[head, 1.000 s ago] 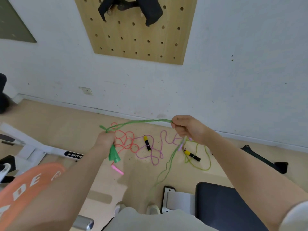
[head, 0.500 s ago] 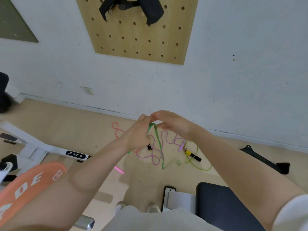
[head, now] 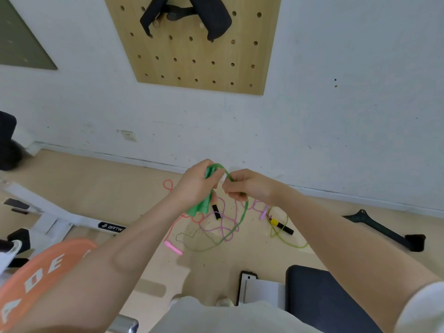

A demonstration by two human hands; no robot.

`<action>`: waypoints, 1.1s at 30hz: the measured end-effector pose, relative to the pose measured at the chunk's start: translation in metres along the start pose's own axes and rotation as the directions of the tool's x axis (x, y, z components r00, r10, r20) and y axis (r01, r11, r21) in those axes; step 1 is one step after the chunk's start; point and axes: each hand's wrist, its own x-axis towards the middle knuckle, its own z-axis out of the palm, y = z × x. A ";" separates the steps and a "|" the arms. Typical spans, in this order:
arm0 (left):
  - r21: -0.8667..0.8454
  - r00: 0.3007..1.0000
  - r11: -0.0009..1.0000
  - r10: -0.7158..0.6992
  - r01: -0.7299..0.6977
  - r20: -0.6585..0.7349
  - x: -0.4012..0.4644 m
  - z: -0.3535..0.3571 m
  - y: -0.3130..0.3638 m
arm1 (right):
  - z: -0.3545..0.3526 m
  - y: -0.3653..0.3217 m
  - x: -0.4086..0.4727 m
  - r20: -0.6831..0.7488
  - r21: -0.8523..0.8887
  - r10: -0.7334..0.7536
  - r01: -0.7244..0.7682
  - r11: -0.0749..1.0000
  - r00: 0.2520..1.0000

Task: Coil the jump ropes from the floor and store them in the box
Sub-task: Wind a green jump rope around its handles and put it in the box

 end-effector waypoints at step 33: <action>0.767 0.644 -0.115 0.473 -0.631 0.601 0.017 -0.004 0.006 | -0.006 -0.003 -0.014 0.262 -0.197 0.242 -0.194 0.961 0.934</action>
